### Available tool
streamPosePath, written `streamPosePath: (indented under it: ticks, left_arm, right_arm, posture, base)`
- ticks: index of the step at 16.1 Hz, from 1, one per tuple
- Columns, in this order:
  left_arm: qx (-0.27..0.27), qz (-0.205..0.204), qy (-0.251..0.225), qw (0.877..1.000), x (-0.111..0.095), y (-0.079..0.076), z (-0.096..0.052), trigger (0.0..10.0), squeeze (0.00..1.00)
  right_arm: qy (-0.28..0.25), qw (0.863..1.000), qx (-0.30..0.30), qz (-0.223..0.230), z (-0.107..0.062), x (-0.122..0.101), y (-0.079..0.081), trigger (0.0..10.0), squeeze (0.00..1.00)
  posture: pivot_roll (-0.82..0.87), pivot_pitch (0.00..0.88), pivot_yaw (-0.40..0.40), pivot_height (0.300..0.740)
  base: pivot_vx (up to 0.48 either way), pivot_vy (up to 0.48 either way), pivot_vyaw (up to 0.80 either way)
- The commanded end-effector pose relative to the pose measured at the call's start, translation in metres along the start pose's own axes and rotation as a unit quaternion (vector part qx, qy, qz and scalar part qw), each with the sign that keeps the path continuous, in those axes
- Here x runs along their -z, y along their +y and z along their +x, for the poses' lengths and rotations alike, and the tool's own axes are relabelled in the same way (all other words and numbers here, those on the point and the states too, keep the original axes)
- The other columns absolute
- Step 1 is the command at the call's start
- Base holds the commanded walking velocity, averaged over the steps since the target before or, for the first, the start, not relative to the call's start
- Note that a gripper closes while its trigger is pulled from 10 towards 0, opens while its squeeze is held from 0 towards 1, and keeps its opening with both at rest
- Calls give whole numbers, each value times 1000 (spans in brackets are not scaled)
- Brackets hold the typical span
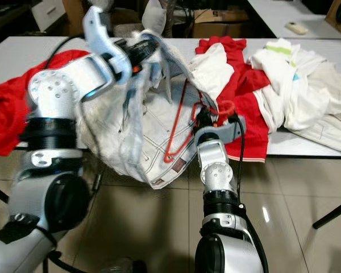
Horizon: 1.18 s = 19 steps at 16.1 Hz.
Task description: Hang hanger
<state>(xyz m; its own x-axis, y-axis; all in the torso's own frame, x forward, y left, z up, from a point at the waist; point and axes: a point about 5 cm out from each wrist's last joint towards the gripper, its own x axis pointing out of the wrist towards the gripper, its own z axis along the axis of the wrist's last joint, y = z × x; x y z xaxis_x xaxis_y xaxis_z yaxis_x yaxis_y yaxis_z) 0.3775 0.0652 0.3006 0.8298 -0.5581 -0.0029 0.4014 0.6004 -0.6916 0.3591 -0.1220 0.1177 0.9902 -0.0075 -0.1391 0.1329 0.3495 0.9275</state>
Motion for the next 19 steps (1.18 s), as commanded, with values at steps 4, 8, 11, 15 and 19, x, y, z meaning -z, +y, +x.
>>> streamPosePath:
  ticks: [4,8,11,15,19]
  left_arm:
    - [12,-63,-51,997,-25,-22,3,0,0]
    - [22,-99,-127,987,-79,-34,-6,0,0]
    - [26,-105,-181,978,-114,-36,-18,0,0]
    - [6,-70,-246,967,-153,-29,-41,0,0]
    - [-93,36,-276,956,-166,16,-55,0,0]
  right_arm:
    - [137,986,-96,-17,-7,90,59,10000,0]
    - [173,975,-124,-56,-9,100,64,10000,0]
    - [227,957,-141,-113,-14,110,59,10000,0]
    - [269,943,-124,-153,-20,113,39,10000,0]
    - [299,914,-207,-178,-37,84,52,10000,0]
  posture:
    - [43,0,105,740]
    - [22,0,99,740]
    - [19,0,88,740]
    - [25,0,71,740]
    - [14,0,67,740]
  base:
    - [0,0,0]
    - [0,0,0]
    - [0,0,0]
    - [0,0,0]
    - [0,0,0]
